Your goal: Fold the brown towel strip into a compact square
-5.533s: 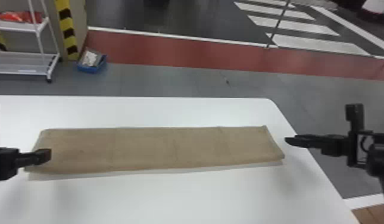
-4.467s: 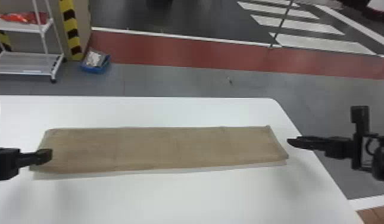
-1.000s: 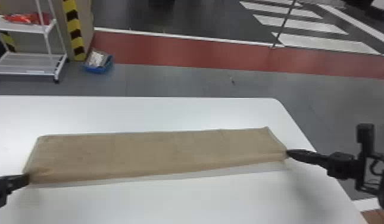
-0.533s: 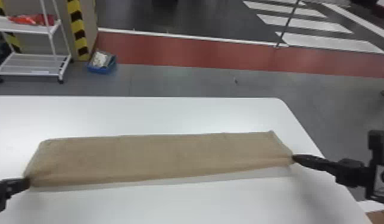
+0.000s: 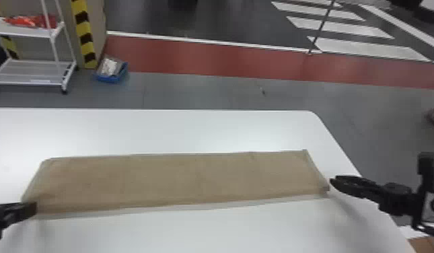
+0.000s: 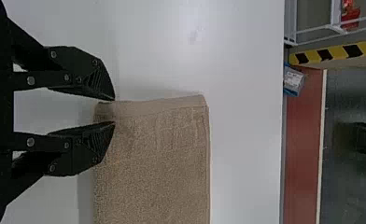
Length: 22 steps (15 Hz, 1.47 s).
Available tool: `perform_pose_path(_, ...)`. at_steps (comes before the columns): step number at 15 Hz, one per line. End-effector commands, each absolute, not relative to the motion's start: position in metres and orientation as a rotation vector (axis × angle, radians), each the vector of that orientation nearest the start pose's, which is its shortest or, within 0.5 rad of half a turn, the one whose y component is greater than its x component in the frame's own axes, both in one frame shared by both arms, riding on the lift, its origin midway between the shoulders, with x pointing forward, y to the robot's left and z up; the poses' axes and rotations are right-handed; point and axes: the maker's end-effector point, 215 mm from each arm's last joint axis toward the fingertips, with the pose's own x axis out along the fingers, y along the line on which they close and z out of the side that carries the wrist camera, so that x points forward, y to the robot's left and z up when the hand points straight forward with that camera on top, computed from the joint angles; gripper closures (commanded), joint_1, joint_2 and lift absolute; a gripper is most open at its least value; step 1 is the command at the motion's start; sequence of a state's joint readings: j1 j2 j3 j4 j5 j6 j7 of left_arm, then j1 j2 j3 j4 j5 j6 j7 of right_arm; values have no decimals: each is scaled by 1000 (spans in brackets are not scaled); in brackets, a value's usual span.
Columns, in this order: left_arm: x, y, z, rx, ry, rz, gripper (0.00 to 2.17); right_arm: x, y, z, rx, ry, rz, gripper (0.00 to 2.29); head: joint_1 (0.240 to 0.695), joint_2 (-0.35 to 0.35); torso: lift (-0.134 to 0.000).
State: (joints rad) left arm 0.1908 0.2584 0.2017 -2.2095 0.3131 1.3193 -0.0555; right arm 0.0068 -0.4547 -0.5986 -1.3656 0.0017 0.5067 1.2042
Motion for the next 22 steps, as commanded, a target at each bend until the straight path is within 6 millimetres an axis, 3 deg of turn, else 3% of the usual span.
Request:
perform_pose_path(1, 427, 320, -432, -14, 834, -34, 29, 443, -512, -420, 130, 549, 440, 56, 695, -233, -124)
perform_pose_path(4, 424, 325, -420, -22, 805, -22, 29, 440, -524, -401, 161, 498, 411, 60, 695, -247, -124)
perform_pose_path(8, 423, 311, -408, -120, 756, -53, 29, 447, -495, -380, 211, 421, 413, 83, 695, -250, -124)
perform_pose_path(9, 423, 310, -408, -130, 750, -46, 29, 449, -486, -382, 251, 426, 414, 201, 695, -243, -124)
perform_pose_path(11, 429, 306, -408, -123, 726, -36, 36, 460, -450, -378, 336, 434, 455, 880, 695, -231, -124)
perform_pose_path(13, 436, 301, -403, -122, 665, -28, 36, 473, -407, -381, 384, 446, 492, 1784, 695, -208, -124)
perform_pose_path(16, 440, 289, -407, -121, 637, -22, 39, 497, -331, -395, 342, 460, 545, 1956, 695, -121, -124)
perform_pose_path(19, 437, 292, -413, -115, 655, 23, 39, 511, -292, -417, 212, 470, 552, 1980, 695, -47, -124)
perform_pose_path(22, 434, 299, -416, -123, 668, 45, 46, 510, -267, -422, 178, 431, 575, 1983, 695, -3, -124)
